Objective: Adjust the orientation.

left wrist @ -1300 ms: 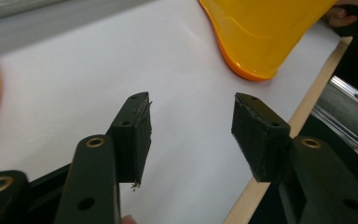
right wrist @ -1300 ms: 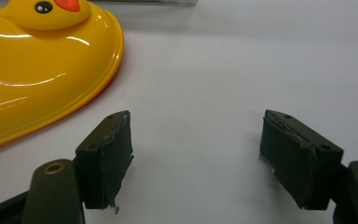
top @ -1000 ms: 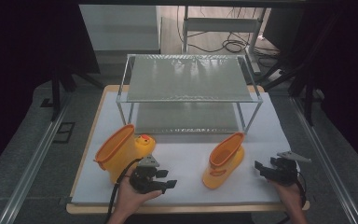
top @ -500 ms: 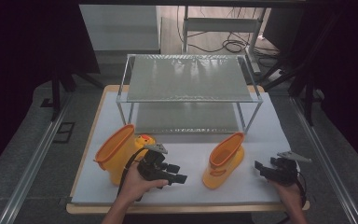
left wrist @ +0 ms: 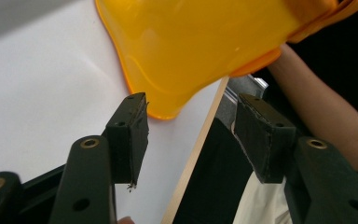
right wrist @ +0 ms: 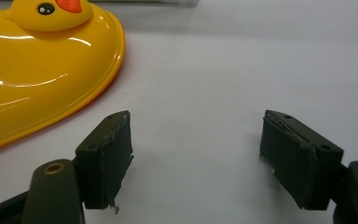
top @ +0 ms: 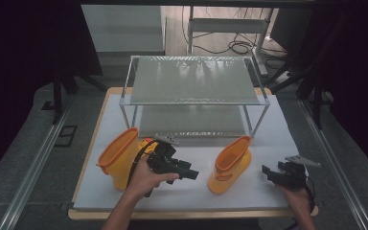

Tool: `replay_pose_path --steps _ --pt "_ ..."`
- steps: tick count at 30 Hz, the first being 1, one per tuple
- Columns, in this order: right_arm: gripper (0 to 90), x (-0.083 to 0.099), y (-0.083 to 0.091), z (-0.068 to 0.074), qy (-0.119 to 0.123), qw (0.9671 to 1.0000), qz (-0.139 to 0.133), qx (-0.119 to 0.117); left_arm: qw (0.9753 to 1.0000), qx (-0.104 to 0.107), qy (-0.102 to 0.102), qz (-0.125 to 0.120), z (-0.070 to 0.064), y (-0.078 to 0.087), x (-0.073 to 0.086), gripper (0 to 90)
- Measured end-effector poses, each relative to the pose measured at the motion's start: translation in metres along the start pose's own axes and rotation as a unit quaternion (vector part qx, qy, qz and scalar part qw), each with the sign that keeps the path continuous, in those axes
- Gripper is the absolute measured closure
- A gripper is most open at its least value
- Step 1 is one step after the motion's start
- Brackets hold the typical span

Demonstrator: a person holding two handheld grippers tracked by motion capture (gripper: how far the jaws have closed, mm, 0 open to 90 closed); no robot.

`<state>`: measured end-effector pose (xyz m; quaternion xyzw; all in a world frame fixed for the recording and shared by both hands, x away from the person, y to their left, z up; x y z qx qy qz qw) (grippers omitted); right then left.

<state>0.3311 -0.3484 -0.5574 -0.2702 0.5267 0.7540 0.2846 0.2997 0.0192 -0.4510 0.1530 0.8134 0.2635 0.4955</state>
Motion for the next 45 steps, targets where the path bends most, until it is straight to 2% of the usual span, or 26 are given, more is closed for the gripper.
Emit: replay_pose_path --steps 7,14,21,28,45 --pt "25.3 0.0 0.0 0.0 0.0 1.0 0.0 0.001 1.0 -0.004 0.001 -0.002 0.001 0.003 -0.007 45.2" --pt "25.4 0.0 0.0 0.0 0.002 1.0 0.001 0.002 1.0 -0.001 -0.002 -0.007 -0.001 0.005 -0.025 45.7" --pt "25.4 0.0 0.0 0.0 0.001 1.0 -0.001 0.0 1.0 0.006 -0.007 0.0 -0.005 0.0 -0.044 45.7" --pt "25.3 0.0 0.0 0.0 0.003 1.0 0.001 0.001 0.9998 0.007 -0.017 0.0 -0.009 0.003 -0.066 45.7" --pt "25.8 0.0 0.0 0.0 -0.001 1.0 0.001 0.001 0.9994 0.013 -0.025 0.022 -0.01 -0.005 -0.099 46.6"
Point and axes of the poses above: each handheld gripper's, and its own axes: y roughly backward along the jaws, x roughly out of its underside, z roughly to its left, the point moved 6 cm from there along -y, roughly forward along the jaws, and after that the axes turned 14 degrees about -y, right-handed, at the moved point
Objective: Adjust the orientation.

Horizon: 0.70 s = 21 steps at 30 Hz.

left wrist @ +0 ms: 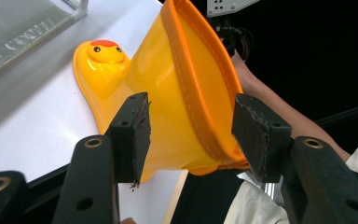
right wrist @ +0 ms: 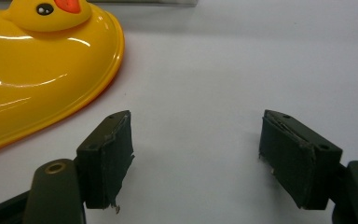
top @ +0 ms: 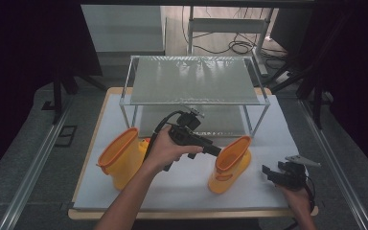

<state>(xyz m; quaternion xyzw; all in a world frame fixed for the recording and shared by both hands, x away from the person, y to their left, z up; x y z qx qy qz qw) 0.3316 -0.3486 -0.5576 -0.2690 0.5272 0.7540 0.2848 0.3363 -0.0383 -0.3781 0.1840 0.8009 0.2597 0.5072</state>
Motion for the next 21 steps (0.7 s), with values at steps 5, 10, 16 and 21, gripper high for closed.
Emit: replay_pose_path --steps 5,10,16,21 --pt "25.8 0.0 0.0 0.0 0.0 1.0 0.0 0.0 0.9999 0.0 0.001 0.012 0.002 -0.007 -0.007 46.6" --pt "26.0 0.0 0.0 -0.001 -0.001 1.0 0.002 -0.002 0.9998 0.0 0.002 0.022 0.004 -0.013 -0.014 46.4" --pt "26.0 0.0 0.0 -0.001 -0.001 1.0 0.002 -0.002 0.9992 -0.001 -0.003 0.041 0.004 -0.019 -0.02 46.4" --pt "26.0 0.0 0.0 -0.001 -0.001 1.0 0.002 -0.002 0.9985 -0.004 -0.004 0.055 0.005 -0.023 -0.023 46.4"
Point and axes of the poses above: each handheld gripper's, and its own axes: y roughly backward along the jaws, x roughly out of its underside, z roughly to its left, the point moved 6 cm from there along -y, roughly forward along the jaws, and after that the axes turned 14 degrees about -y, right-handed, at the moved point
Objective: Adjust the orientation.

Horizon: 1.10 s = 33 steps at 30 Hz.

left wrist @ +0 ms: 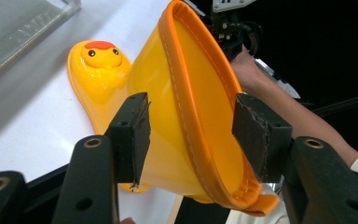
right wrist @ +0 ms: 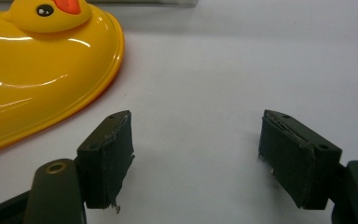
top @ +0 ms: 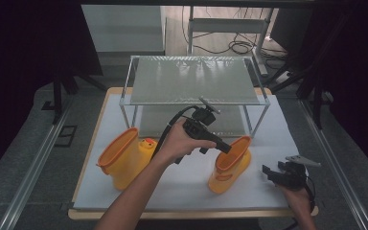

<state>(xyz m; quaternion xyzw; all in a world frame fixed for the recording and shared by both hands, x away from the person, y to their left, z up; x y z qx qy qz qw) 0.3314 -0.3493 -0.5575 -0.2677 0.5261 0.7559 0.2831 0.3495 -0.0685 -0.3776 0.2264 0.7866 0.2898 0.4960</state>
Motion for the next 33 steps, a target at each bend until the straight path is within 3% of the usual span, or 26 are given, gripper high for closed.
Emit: replay_pose_path --steps 13,24,27,33 --pt "26.1 0.0 0.0 0.0 -0.002 1.0 0.0 -0.002 0.9983 -0.024 -0.003 0.053 0.006 -0.023 -0.008 48.1" --pt "26.2 0.0 0.0 0.0 -0.002 1.0 -0.001 -0.002 0.9956 -0.039 0.001 0.085 0.012 -0.04 -0.007 51.9" --pt "26.2 0.0 0.0 0.0 -0.001 1.0 -0.001 -0.002 0.9938 -0.048 -0.001 0.101 0.013 -0.045 -0.006 52.5" --pt "26.3 0.0 0.0 0.0 -0.004 1.0 -0.001 -0.002 0.9934 -0.042 0.001 0.107 0.013 -0.05 -0.005 63.4"
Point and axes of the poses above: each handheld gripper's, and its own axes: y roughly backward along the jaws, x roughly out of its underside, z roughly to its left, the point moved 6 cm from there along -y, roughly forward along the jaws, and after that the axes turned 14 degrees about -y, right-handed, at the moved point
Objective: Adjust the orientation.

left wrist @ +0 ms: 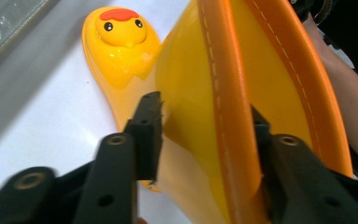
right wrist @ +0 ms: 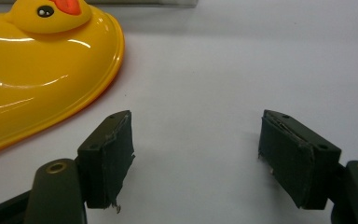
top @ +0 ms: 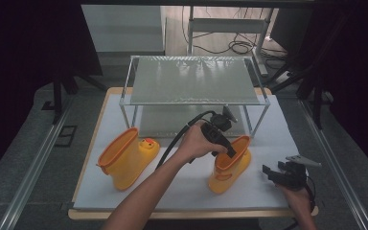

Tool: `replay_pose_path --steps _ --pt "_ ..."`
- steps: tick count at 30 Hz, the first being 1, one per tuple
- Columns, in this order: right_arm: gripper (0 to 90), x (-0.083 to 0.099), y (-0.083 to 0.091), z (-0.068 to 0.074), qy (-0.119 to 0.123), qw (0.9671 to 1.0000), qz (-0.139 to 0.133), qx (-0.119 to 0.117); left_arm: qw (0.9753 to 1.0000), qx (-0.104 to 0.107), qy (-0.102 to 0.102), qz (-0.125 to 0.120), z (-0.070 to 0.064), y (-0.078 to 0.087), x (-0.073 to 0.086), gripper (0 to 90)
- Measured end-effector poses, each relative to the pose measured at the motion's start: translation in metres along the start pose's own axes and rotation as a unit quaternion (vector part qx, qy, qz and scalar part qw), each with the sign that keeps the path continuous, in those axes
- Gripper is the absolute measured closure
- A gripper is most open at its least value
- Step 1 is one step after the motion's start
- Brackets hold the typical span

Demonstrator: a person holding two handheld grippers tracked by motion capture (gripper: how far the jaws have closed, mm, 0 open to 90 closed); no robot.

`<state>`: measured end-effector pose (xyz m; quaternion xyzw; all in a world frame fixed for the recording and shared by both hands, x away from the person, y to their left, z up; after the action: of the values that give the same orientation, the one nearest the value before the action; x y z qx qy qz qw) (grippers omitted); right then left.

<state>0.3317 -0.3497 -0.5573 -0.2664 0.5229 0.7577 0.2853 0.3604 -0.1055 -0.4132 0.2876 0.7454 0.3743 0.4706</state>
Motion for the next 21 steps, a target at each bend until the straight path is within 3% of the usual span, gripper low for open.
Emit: replay_pose_path --steps 3,8,15,21 --pt "26.4 0.0 0.0 0.0 0.0 1.0 0.0 0.0 1.0 -0.001 0.004 -0.001 0.0 0.001 0.0 75.9" --pt "26.5 0.0 0.0 0.0 0.001 1.0 0.0 0.001 0.9999 -0.008 0.008 -0.005 0.003 0.002 0.0 86.8" --pt "27.0 0.0 0.0 0.0 -0.002 1.0 -0.001 0.0 0.9997 -0.007 0.014 -0.016 0.004 0.008 -0.001 87.6" --pt "27.0 0.0 0.0 0.0 -0.001 1.0 0.0 0.0 0.9995 -0.008 0.013 -0.028 0.001 0.028 0.002 87.6"
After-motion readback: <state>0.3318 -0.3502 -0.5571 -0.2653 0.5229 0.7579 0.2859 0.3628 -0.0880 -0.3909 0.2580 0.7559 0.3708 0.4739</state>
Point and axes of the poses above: each handheld gripper's, and its own axes: y roughly backward along the jaws, x roughly out of its underside, z roughly to its left, the point moved 6 cm from there along -y, roughly forward along the jaws, and after that the axes turned 14 degrees about -y, right-handed, at the moved point
